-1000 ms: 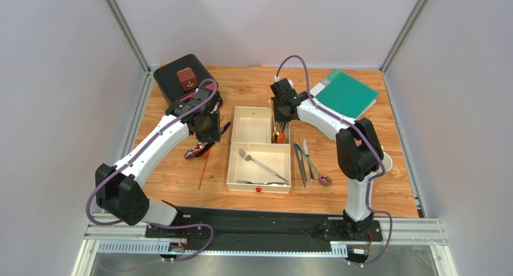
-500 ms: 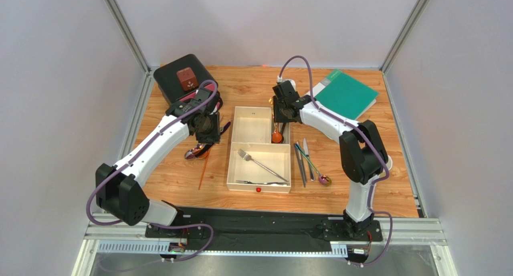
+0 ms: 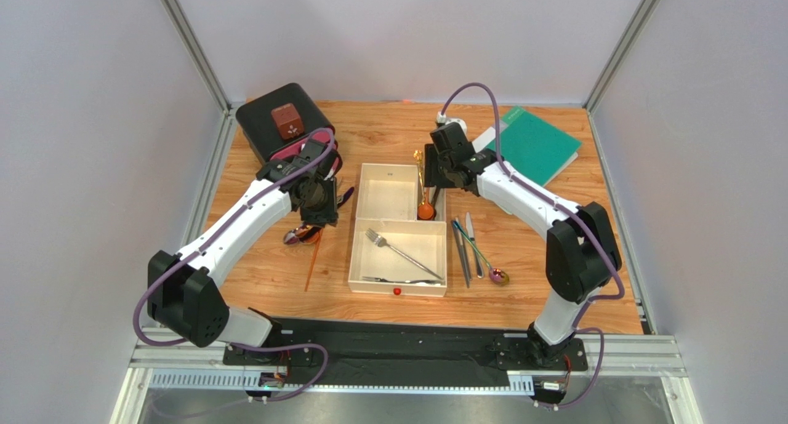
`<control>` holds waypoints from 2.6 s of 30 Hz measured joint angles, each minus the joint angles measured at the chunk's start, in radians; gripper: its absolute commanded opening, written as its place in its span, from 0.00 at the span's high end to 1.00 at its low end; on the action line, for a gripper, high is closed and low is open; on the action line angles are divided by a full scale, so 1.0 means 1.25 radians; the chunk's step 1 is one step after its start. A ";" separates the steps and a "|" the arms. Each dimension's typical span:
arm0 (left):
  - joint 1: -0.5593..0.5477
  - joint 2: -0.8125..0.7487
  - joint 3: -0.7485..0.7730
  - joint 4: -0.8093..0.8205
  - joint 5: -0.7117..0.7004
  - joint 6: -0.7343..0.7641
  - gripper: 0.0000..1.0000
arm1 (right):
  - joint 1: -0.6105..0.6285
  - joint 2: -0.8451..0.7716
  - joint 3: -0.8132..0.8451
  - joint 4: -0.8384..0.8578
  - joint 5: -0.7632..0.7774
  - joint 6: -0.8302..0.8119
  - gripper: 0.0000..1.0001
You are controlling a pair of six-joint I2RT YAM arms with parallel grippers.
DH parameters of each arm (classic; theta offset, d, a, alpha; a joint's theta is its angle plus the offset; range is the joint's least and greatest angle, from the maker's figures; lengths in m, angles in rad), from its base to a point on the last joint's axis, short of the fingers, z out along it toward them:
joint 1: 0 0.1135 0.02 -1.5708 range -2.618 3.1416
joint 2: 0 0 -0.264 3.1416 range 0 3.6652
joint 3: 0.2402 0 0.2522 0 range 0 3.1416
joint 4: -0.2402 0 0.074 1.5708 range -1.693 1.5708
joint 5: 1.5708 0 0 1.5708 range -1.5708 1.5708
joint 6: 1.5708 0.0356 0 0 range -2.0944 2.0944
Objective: Sort the eating utensils into containers
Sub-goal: Place the spoon in the storage box, then pick up the spoon from the center of the board.
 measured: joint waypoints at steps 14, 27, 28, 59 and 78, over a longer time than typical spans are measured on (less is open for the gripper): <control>0.000 -0.027 -0.038 0.008 -0.001 -0.014 0.62 | -0.070 -0.164 0.020 -0.069 -0.024 0.076 0.30; 0.038 -0.027 -0.041 0.053 0.027 -0.021 0.62 | -0.170 -0.237 -0.174 -0.149 -0.121 0.203 0.28; 0.042 -0.029 -0.047 0.062 0.034 -0.025 0.62 | -0.171 -0.245 -0.174 -0.166 -0.131 0.201 0.28; 0.048 -0.005 -0.102 0.096 0.119 -0.078 0.67 | -0.179 -0.039 -0.290 -0.119 -0.173 -0.025 0.67; 0.048 0.038 -0.057 0.095 0.114 -0.049 0.68 | -0.179 -0.034 -0.276 -0.170 -0.133 -0.008 1.00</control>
